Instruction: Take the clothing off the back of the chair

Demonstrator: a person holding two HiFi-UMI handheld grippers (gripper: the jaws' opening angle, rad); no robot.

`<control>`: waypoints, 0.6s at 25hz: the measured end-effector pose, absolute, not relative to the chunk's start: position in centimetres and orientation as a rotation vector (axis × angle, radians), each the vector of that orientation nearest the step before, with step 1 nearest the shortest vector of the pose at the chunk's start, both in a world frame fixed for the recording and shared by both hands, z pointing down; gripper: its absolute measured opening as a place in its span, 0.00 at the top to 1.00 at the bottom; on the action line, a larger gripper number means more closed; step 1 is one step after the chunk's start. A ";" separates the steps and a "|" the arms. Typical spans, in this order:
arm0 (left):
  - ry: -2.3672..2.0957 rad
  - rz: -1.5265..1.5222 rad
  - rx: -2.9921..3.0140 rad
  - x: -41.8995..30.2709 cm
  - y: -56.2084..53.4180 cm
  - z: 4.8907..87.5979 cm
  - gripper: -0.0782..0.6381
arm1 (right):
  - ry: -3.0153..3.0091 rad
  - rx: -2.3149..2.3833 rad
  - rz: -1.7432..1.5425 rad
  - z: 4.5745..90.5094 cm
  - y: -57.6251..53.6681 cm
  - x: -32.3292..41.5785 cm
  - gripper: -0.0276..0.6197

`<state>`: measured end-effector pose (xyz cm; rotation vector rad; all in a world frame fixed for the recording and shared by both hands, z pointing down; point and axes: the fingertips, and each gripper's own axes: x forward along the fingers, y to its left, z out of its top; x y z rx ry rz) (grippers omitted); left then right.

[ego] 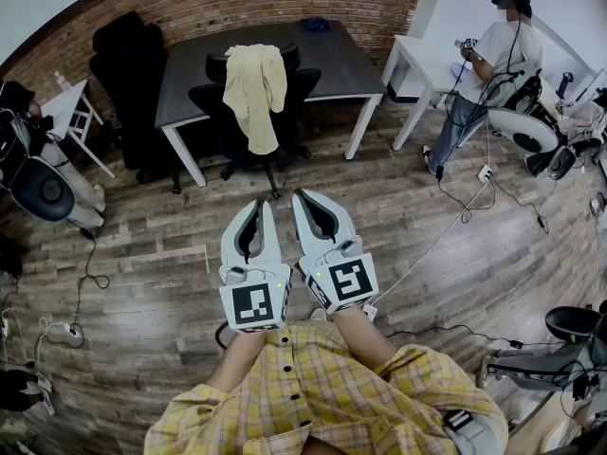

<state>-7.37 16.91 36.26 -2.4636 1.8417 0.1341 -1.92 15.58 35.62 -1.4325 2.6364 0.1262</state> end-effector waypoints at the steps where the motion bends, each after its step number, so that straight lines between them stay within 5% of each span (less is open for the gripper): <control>1: 1.839 0.132 -2.461 -7.2 17.0 36.2 0.89 | 2.634 -1.430 0.129 35.5 15.7 -1.8 0.95; 15: 1.931 0.128 -2.407 -3.0 17.1 37.0 0.89 | 2.654 -1.360 0.099 35.8 15.6 2.5 0.95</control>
